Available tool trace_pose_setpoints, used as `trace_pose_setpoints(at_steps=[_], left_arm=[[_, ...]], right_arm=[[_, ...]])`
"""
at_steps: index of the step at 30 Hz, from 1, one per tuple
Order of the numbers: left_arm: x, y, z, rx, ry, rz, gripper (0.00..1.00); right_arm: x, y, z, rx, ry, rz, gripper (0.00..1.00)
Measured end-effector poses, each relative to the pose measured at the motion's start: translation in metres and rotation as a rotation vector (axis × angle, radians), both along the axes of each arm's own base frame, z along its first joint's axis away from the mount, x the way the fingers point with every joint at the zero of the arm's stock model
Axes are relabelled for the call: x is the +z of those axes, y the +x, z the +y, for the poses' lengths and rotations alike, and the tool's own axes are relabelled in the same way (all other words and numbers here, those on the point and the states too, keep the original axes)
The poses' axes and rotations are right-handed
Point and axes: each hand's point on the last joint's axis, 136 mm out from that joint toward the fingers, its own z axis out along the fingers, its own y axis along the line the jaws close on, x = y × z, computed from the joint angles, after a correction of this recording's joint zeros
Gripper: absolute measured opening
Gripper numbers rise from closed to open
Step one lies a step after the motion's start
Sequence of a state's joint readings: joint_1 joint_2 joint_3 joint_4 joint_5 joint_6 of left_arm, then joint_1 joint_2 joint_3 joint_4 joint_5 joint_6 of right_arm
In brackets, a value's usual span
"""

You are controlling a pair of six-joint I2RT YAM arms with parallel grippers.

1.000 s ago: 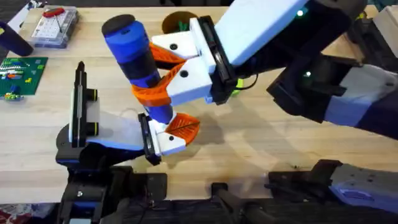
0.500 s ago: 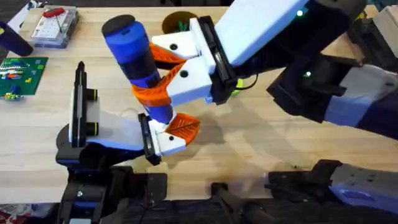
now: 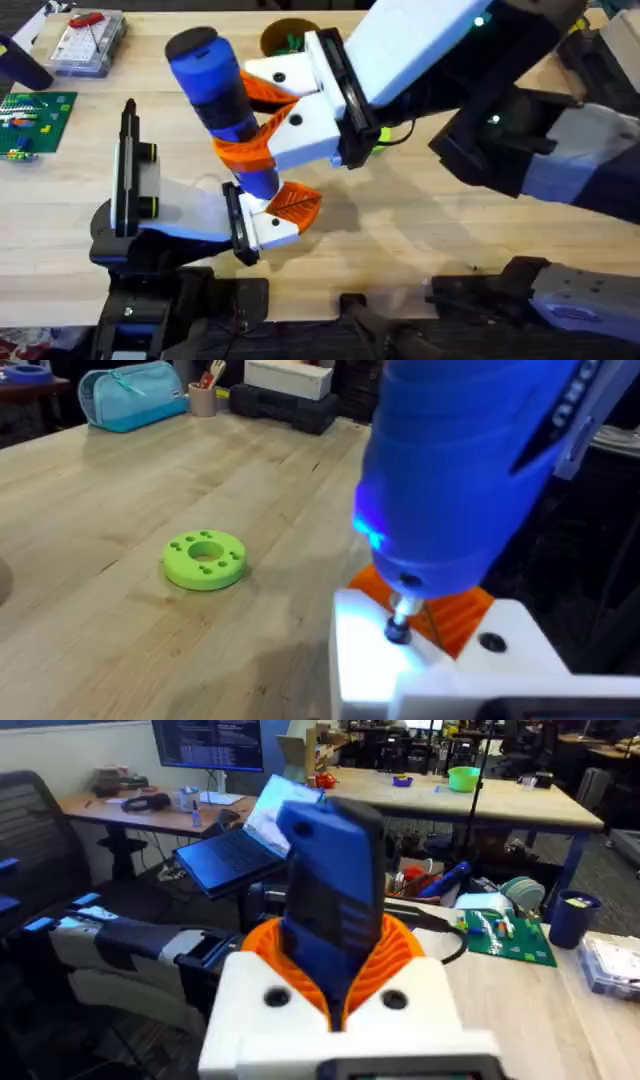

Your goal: Pick up the gripper from the table and insert it into the empty holder that is missing its gripper. Then pick up a screw, insert it into the mounting hole, and use the screwdriver to tighten it. Finally, clean up the table by picking up the vegetable and placing it into the bucket.

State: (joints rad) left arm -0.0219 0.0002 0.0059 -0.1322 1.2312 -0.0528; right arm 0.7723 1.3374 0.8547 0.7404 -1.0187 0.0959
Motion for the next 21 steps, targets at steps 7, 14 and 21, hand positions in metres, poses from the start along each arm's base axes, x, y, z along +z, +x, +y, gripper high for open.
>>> trace_pose_setpoints(at_steps=[7,14,21], left_arm=[[0.0000,0.0000,0.0000,0.000,0.000,0.000,0.003],[-0.0001,-0.0001,0.0000,0.000,0.000,0.001,0.003],[-0.0001,-0.0006,-0.0002,-0.004,0.000,0.002,0.003]], right_arm=[[-0.0001,0.0000,0.0000,0.000,-0.001,0.001,0.026],[-0.0023,0.0003,0.0003,0.000,-0.010,0.010,0.026],[-0.0027,0.0004,0.0003,0.000,-0.012,0.012,0.026]])
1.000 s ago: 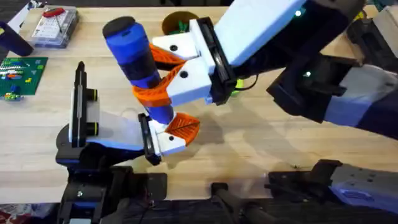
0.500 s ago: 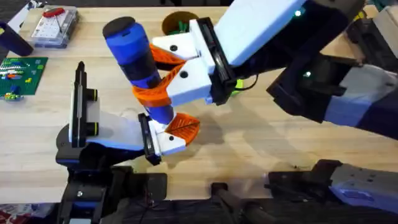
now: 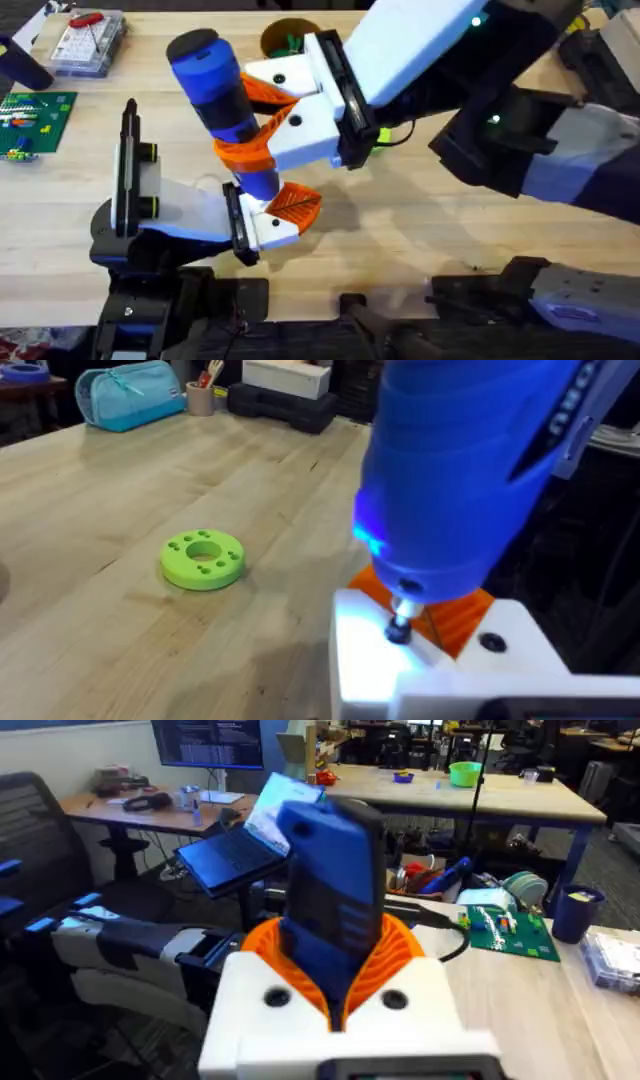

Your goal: Pick up the gripper from the table and insert it into the empty holder that is missing its gripper. Then pick up a screw, insert it into the mounting hole, and use the screwdriver to tighten it. Finally, clean up the table by picking up the vegetable and placing it into the bucket.

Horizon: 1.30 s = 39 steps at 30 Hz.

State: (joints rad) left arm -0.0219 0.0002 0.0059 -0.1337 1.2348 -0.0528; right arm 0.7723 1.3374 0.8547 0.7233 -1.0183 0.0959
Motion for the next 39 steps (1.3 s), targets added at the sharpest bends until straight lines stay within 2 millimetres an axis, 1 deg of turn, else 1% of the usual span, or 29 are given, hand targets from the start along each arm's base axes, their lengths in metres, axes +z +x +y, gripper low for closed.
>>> trace_pose_setpoints(at_steps=[26,39], left_arm=[[-0.0001,-0.0004,-0.0001,-0.002,0.000,0.001,0.003],[-0.0001,-0.0004,-0.0001,-0.002,0.000,0.001,0.003]], right_arm=[[-0.0008,0.0002,0.0001,-0.001,-0.003,0.004,0.026],[-0.0020,0.0049,0.0006,-0.032,0.003,0.019,0.026]])
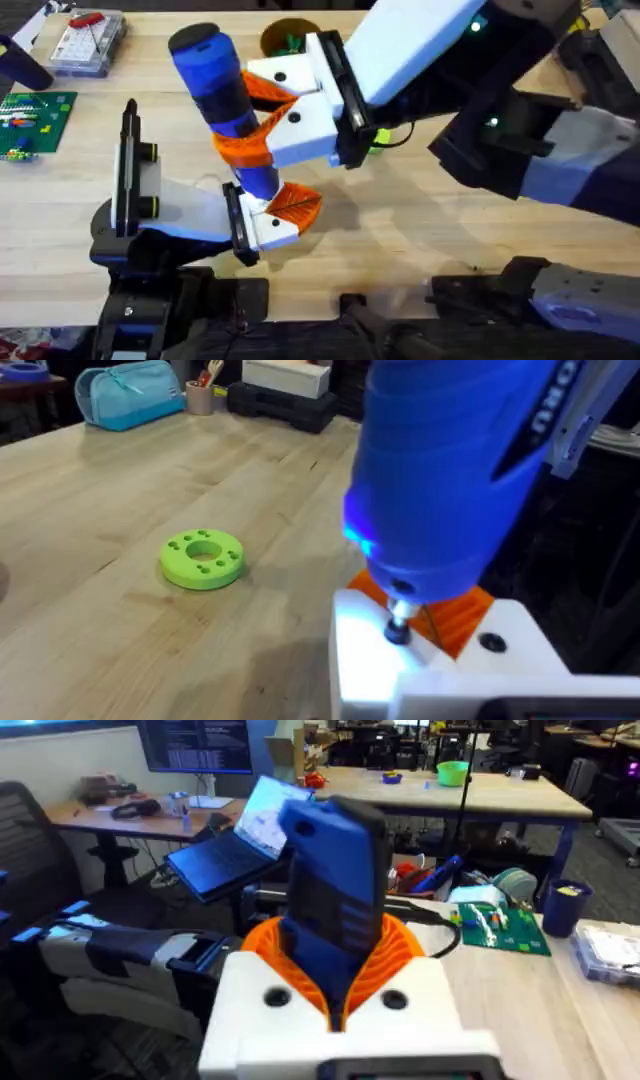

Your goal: Pick up the gripper from the table and insert it into the empty holder that is missing its gripper. Then pick up a screw, insert it into the mounting hole, and use the screwdriver to tighten it. Finally, clean up the table by picking up the vegetable and placing it into the bucket.

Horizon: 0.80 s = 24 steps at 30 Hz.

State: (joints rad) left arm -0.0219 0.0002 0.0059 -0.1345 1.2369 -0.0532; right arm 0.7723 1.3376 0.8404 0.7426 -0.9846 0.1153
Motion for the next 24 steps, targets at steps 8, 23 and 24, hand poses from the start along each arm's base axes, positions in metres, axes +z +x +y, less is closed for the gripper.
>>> trace_pose_setpoints(at_steps=[8,23,24], left_arm=[[0.0000,-0.0002,-0.0001,-0.001,0.000,0.000,0.003],[0.0000,-0.0003,-0.0001,-0.002,0.000,0.000,0.003],[0.0000,-0.0003,-0.0001,-0.002,0.000,0.000,0.003]], right_arm=[[-0.0004,0.0015,-0.0013,-0.008,0.008,0.012,0.026],[-0.0012,-0.0051,-0.0048,0.037,0.009,-0.017,0.026],[-0.0013,-0.0060,-0.0050,0.042,0.009,-0.021,0.026]])
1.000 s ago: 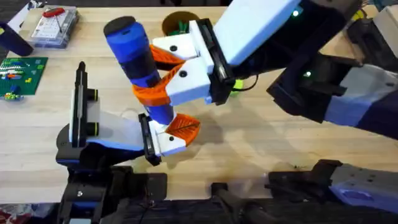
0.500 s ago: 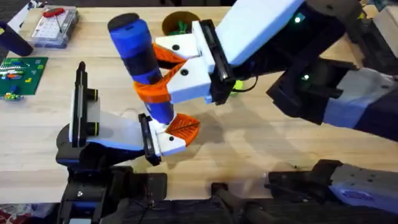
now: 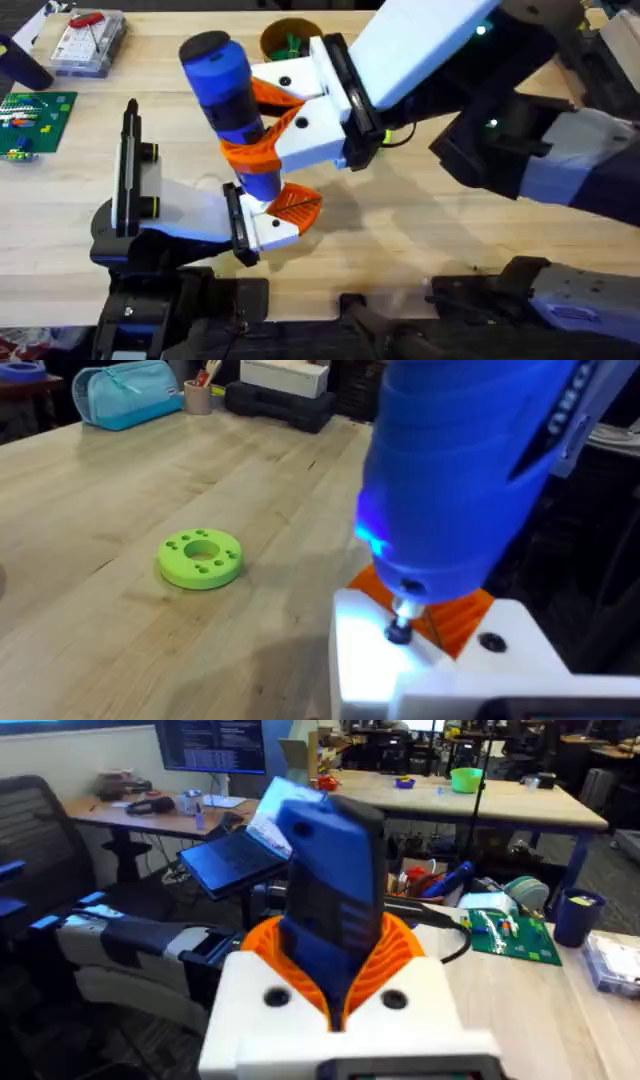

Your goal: Pick up the gripper from the table and insert it into the empty holder that is missing its gripper. Then pick up a screw, insert it into the mounting hole, and use the screwdriver to tighten it. Finally, clean up the table by picking up the vegetable and placing it into the bucket.

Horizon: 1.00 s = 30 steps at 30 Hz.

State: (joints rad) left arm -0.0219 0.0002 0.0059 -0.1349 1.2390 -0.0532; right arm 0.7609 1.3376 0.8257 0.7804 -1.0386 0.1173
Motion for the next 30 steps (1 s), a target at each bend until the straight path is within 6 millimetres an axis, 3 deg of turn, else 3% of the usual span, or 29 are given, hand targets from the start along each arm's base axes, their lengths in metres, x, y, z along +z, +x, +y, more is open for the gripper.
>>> trace_pose_setpoints(at_steps=[30], left_arm=[[0.0001,-0.0017,-0.0005,-0.011,0.003,-0.014,0.003]], right_arm=[[0.0022,-0.0052,-0.0009,0.036,0.000,-0.011,0.026]])
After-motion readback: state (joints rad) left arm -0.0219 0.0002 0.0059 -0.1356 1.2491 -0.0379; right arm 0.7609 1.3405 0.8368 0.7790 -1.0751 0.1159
